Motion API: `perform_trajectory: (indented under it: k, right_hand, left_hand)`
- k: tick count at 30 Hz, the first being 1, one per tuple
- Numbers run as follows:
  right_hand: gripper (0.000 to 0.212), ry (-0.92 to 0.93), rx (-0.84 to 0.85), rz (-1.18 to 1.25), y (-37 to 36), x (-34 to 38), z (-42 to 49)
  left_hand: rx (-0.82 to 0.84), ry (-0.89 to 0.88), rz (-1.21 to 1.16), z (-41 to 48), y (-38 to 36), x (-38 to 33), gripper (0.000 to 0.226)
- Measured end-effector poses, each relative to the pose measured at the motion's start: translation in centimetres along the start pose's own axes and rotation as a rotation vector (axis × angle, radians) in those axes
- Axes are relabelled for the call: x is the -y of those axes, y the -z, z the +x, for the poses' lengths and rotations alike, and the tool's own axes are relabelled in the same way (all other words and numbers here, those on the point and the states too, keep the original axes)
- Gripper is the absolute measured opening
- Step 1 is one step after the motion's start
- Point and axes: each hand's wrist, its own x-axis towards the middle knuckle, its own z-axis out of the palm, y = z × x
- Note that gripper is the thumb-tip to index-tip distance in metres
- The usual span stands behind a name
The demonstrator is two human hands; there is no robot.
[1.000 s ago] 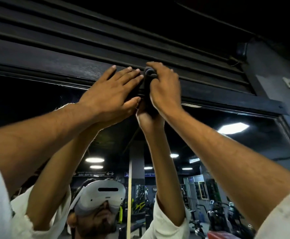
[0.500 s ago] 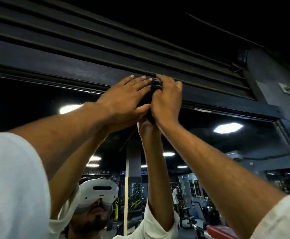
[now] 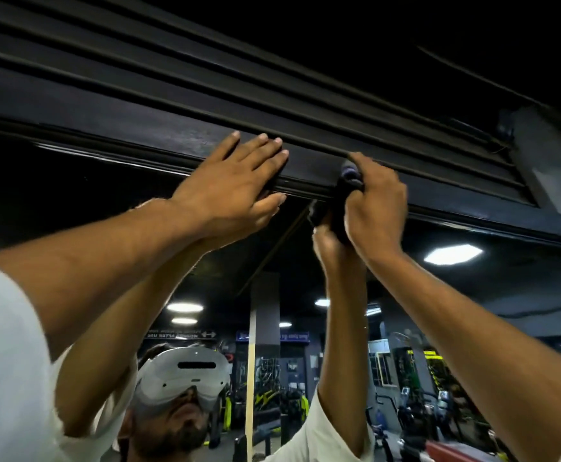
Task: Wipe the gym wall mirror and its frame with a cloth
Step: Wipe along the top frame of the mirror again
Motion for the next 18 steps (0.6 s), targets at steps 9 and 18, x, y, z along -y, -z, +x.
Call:
perform_trajectory:
  k: [9,18]
  right_hand:
    - [0.05,-0.249,-0.115,0.065,-2.8,6.6,-2.8]
    - [0.054,-0.281,-0.164,0.071,-1.9,6.5,3.0]
  left_hand:
    - [-0.043,0.0,-0.025,-0.1,-0.2,-0.2,0.076]
    - [-0.052,-0.024,0.067,-3.7,2.8,9.1,0.085]
